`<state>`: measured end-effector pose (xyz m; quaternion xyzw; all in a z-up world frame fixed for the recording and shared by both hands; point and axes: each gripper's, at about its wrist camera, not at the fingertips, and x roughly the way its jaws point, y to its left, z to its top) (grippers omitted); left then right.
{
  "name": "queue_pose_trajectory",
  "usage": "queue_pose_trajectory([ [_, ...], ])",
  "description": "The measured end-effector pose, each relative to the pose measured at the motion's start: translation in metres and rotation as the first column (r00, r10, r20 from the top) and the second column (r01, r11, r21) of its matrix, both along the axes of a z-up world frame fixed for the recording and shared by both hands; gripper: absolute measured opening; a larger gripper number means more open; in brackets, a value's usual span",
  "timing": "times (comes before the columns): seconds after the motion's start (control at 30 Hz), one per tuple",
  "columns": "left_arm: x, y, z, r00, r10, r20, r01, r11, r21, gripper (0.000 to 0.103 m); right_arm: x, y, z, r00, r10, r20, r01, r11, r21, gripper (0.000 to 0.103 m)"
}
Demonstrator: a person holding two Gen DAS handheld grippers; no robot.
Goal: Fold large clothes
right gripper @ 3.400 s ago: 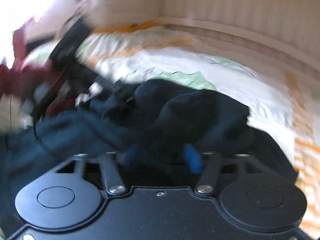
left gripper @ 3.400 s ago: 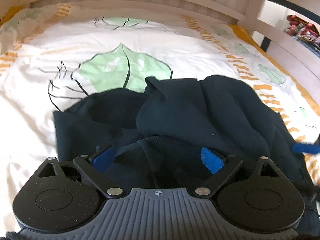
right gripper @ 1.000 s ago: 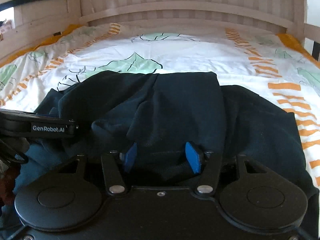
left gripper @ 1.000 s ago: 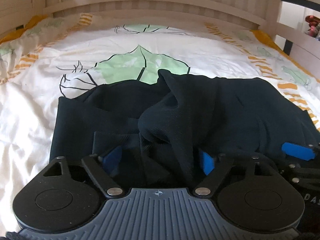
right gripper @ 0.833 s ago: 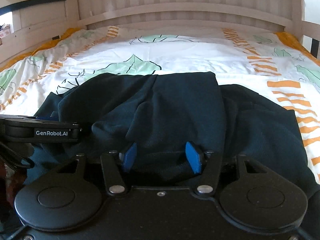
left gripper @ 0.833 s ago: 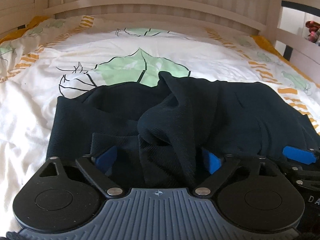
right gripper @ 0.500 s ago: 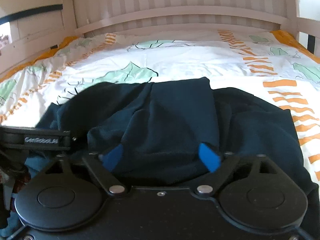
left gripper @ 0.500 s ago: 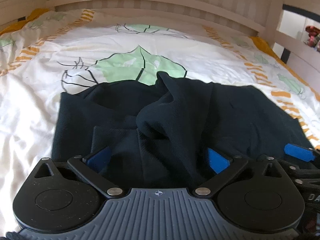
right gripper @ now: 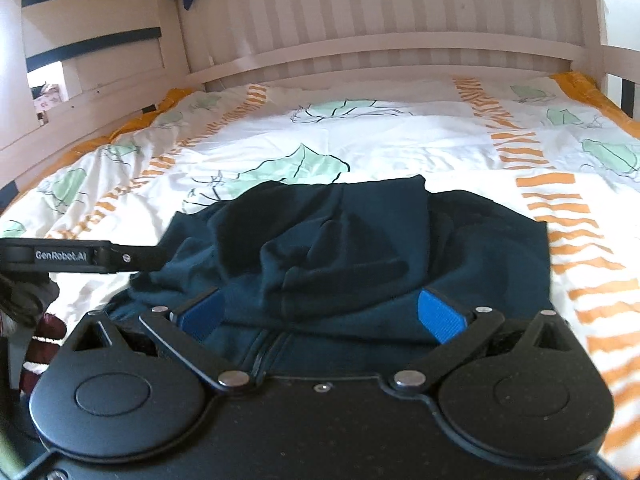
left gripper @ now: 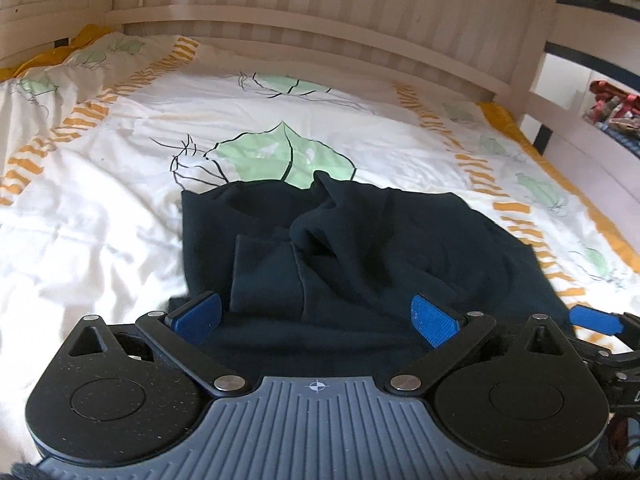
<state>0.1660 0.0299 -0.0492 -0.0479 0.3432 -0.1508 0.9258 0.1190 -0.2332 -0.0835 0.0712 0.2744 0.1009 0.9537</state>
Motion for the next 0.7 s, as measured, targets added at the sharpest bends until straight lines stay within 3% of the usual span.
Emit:
queue_pose_trajectory([
  [0.33, -0.054, 0.025, 0.001, 0.999, -0.009, -0.050, 0.009, 1.000, 0.005, 0.103, -0.065, -0.026, 0.005, 0.994, -0.057, -0.099, 0.061, 0.997, 0.043, 0.103],
  [0.47, -0.076, 0.033, -0.006, 0.998, -0.013, -0.069, 0.017, 0.998, 0.058, 0.103, -0.089, -0.042, -0.003, 0.981, -0.107, -0.163, 0.119, 0.991, 0.063, 0.103],
  [0.7, -0.100, 0.054, -0.016, 0.992, 0.009, -0.126, -0.001, 0.998, 0.071, 0.103, -0.121, -0.061, -0.018, 0.953, -0.167, -0.254, 0.184, 0.982, 0.042, 0.103],
])
